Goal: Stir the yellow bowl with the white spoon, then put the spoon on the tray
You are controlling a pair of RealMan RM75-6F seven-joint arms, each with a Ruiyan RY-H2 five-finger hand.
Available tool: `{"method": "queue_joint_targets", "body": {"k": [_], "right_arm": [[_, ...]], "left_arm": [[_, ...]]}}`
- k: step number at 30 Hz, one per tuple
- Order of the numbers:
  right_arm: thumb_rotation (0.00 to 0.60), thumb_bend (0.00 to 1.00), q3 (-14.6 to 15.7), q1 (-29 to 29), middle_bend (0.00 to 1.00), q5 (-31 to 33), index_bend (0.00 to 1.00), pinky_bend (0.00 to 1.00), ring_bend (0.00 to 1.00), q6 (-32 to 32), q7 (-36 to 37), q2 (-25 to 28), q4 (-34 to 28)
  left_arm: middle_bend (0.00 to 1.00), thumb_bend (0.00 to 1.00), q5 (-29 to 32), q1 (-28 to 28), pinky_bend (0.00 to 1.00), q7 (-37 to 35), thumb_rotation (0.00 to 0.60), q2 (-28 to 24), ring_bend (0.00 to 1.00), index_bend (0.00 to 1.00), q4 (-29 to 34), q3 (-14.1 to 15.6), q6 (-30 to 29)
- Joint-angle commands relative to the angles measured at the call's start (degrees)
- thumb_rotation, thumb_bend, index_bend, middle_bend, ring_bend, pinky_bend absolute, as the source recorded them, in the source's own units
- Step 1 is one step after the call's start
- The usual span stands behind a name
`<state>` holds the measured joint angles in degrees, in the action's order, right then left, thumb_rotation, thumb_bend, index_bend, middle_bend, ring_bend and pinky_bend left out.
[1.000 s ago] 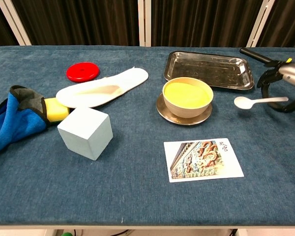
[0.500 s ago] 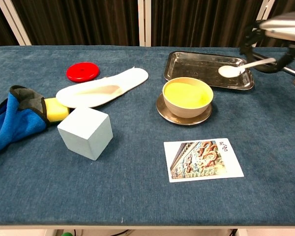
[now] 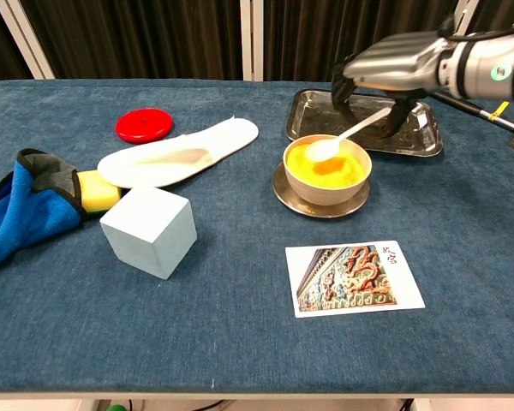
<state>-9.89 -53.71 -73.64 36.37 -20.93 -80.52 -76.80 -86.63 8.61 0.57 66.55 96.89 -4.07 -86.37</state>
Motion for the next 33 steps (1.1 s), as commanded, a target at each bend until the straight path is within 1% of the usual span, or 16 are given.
{"method": "queue_joint_targets", "body": {"k": [1, 4, 6, 9, 12, 14, 16, 19, 23, 33], "right_arm": [[0.600, 0.46, 0.45, -0.58, 0.23, 1.52, 0.54, 0.13, 0.03, -0.20, -1.23, -1.09, 0.16], [0.600, 0.43, 1.13, -0.68, 0.21, 2.15, 0.49, 0.12, 0.02, 0.35, -2.63, -1.14, -0.19], [0.600, 0.38, 1.43, -0.69, 0.20, 2.94, 0.42, 0.11, 0.02, 0.82, -3.89, -0.62, -0.92], [0.600, 0.33, 1.60, -0.49, 0.19, 3.99, 0.34, 0.10, 0.01, 1.99, -5.38, 0.75, -2.73], [0.600, 0.29, 1.63, 0.11, 0.19, 4.45, 0.32, 0.10, 0.01, 3.89, -6.08, 2.33, -4.83], [0.600, 0.29, 1.49, 0.77, 0.20, 4.61, 0.33, 0.10, 0.01, 5.67, -6.07, 3.14, -5.88], [0.600, 0.29, 1.35, 1.36, 0.21, 4.94, 0.37, 0.10, 0.01, 6.86, -5.52, 3.49, -6.38], [0.600, 0.31, 1.41, 2.08, 0.21, 5.11, 0.40, 0.10, 0.01, 8.18, -4.38, 3.13, -6.04], [0.600, 0.35, 2.20, 2.75, 0.22, 4.17, 0.43, 0.10, 0.01, 8.92, -1.82, 0.25, -3.16], [0.600, 0.36, 3.09, 3.25, 0.23, 0.07, 0.49, 0.10, 0.01, 10.70, 4.26, -6.63, 4.88]], "left_arm": [[0.21, 0.15, -0.02, -0.04, 0.11, -0.25, 0.596, 0.07, 0.13, 0.23, -0.30, 0.06, 0.10], [0.21, 0.15, 0.05, -0.15, 0.11, -0.63, 0.596, 0.19, 0.13, 0.23, -0.68, 0.06, 0.06], [0.21, 0.15, 0.01, -0.24, 0.11, -0.85, 0.598, 0.24, 0.13, 0.23, -0.86, 0.06, -0.06], [0.21, 0.15, -0.22, -0.44, 0.11, -0.97, 0.598, 0.21, 0.13, 0.23, -0.95, 0.11, -0.40], [0.21, 0.15, -0.37, -0.72, 0.11, -1.17, 0.598, 0.15, 0.13, 0.23, -0.99, 0.16, -0.80], [0.21, 0.14, -0.46, -0.89, 0.11, -1.33, 0.599, 0.13, 0.13, 0.23, -1.06, 0.20, -1.03], [0.21, 0.14, -0.53, -0.99, 0.11, -1.50, 0.595, 0.17, 0.13, 0.23, -1.19, 0.23, -1.14], [0.21, 0.15, -0.65, -1.06, 0.11, -1.77, 0.599, 0.42, 0.13, 0.23, -1.50, 0.26, -1.21], [0.21, 0.15, -0.75, -1.07, 0.11, -2.16, 0.598, 0.94, 0.13, 0.23, -2.04, 0.24, -1.23], [0.21, 0.15, -0.49, -1.42, 0.11, -2.72, 0.596, 1.14, 0.13, 0.23, -2.68, 0.12, -1.47]]}}
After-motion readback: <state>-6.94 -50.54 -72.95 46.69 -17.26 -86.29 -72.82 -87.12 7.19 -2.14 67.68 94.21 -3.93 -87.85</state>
